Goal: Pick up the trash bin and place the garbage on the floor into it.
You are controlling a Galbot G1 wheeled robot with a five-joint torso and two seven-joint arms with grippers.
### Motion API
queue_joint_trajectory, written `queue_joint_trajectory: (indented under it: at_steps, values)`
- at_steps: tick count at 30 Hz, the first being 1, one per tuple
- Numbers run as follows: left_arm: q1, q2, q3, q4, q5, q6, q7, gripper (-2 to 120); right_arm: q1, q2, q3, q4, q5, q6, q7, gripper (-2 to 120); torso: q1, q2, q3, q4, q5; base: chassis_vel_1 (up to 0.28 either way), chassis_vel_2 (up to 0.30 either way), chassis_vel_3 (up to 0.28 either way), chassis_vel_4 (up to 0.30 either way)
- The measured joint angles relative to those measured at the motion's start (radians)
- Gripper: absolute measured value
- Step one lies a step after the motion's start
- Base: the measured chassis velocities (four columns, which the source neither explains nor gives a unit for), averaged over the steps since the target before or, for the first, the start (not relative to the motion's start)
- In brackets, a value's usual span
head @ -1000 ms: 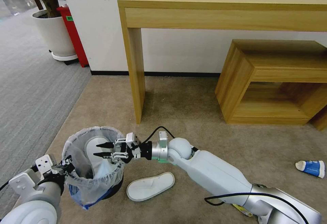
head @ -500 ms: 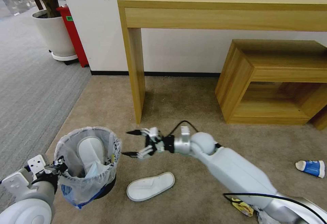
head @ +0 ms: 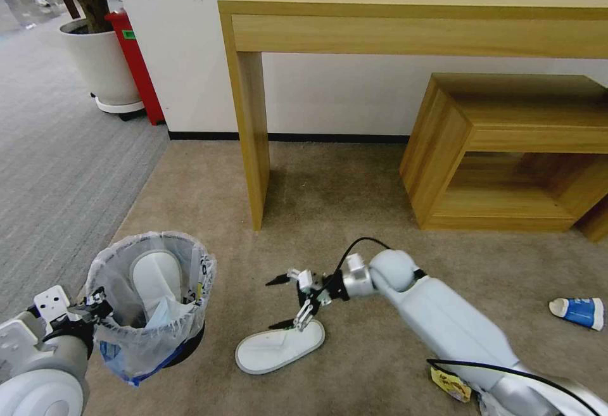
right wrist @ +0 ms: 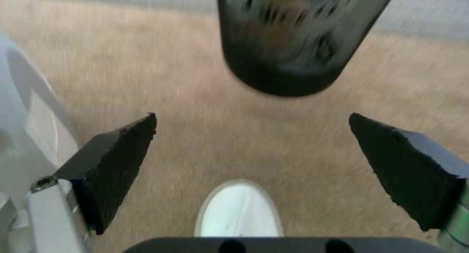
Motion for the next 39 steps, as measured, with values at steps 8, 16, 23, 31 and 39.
queue_joint_trajectory:
  at_steps: [8,16,23,31,39]
  values:
    - [0.004,-0.018,-0.002,-0.006,0.0,0.001,-0.002,3,0.052,0.064,-0.078,-0.093,-0.125,-0.024,0.056,100,0.0,0.0,0.0,-0.0001,0.0,0.0,0.0,0.0,0.0]
    - [0.009,-0.024,-0.009,-0.008,0.0,0.001,-0.002,3,0.08,0.107,-0.095,-0.239,-0.237,0.021,0.045,100,0.0,0.0,0.0,-0.0001,0.0,0.0,0.0,0.0,0.0]
    - [0.013,-0.024,-0.013,-0.01,-0.002,-0.001,-0.001,3,0.074,0.122,-0.103,-0.279,-0.303,0.044,0.036,100,0.0,0.0,0.0,-0.0002,0.0001,0.0,0.0,0.0,0.0]
    - [0.019,-0.018,-0.012,-0.005,-0.002,-0.004,0.001,3,0.051,0.143,-0.082,-0.333,-0.37,0.083,0.033,100,0.0,0.0,0.0,-0.0001,0.0001,0.0,0.0,0.0,0.0]
    - [0.013,-0.018,-0.002,0.002,0.001,-0.004,0.001,3,0.036,0.137,-0.069,-0.333,-0.379,0.089,0.034,100,0.0,0.0,0.0,-0.0001,0.0001,0.0,0.0,0.0,0.0]
